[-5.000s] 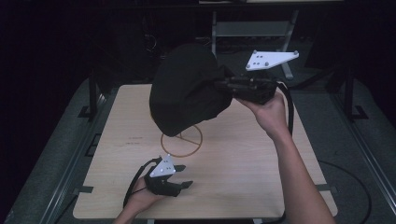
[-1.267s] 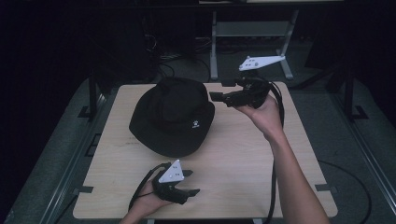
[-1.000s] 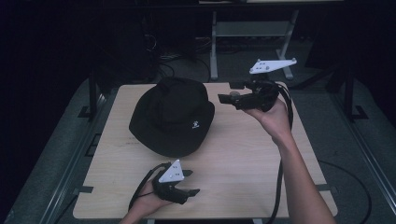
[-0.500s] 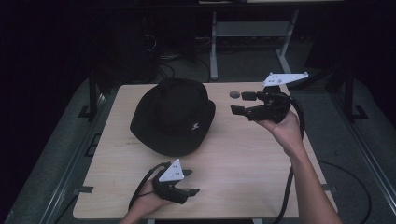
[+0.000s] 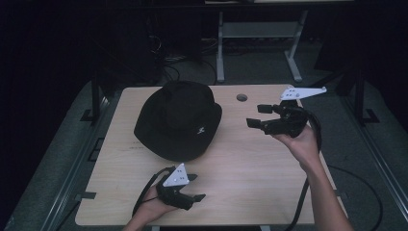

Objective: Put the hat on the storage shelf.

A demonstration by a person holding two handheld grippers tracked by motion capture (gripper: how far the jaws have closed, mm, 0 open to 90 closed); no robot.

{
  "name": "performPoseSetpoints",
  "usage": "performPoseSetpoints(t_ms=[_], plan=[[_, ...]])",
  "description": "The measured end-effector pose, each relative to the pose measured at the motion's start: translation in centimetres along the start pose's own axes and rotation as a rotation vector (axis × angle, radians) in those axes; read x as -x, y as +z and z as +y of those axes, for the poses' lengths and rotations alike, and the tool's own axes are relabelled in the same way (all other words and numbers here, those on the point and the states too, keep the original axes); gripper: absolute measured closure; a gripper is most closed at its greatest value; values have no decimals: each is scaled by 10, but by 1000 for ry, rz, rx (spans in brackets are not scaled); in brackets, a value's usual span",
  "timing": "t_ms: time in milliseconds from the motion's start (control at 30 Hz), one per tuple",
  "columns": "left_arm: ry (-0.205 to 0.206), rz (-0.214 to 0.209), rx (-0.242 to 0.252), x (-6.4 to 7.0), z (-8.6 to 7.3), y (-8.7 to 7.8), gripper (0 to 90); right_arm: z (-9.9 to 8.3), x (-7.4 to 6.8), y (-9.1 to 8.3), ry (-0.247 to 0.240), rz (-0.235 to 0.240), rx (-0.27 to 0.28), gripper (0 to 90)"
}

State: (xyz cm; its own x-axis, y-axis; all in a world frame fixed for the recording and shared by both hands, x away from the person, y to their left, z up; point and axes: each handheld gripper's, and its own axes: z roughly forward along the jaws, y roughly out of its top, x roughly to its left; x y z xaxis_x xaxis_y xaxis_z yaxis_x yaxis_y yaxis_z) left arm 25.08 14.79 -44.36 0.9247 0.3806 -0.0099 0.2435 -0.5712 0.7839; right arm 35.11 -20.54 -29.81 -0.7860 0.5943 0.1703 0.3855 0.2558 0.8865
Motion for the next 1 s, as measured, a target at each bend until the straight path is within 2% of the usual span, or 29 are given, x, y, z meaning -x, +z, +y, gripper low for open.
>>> performPoseSetpoints(t_ms=[133, 533, 600, 800, 1000], plan=[[-14, -1, 6, -1, -1, 0, 284, -10, 1, -4, 12, -2, -5, 245], [-18, 0, 7, -2, -1, -1, 278, -37, 2, -13, 31, -15, -14, 240], [-17, 0, 8, -2, -1, -1, 278, -41, 1, -15, 44, -8, -17, 232], [-33, -3, 19, -3, -1, -1, 274, -49, -3, -18, 43, 0, -9, 229], [-36, -4, 18, -3, -1, -1, 273, -60, -4, -21, 55, -6, -4, 220]])
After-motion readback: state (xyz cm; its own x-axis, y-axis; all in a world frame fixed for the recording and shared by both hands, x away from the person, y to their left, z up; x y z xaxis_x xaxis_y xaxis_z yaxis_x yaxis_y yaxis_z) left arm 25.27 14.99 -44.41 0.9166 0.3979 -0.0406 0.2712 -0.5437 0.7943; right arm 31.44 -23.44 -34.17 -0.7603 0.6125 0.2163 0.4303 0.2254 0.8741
